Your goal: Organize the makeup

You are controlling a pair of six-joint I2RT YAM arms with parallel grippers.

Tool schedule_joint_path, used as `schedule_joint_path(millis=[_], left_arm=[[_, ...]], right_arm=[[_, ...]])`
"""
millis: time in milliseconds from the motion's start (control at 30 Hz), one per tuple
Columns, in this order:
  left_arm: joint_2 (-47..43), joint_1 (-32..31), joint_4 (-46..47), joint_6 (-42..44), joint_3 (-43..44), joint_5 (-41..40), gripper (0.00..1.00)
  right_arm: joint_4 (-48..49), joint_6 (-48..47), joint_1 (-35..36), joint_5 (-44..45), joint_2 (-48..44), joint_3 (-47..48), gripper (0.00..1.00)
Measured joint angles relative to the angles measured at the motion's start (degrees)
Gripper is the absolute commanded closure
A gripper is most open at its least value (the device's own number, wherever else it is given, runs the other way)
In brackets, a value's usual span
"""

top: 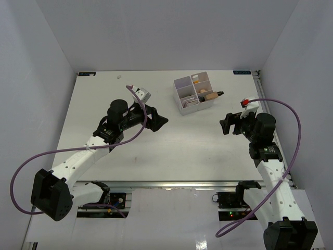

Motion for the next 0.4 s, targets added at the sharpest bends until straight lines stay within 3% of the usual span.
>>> schedule_joint_path(millis=[400], left_arm=[[0.0, 0.0, 0.0, 0.0, 0.0, 1.4, 0.02]], right_arm=[[0.1, 0.2, -1.0, 1.7, 0.0, 0.0, 0.10]])
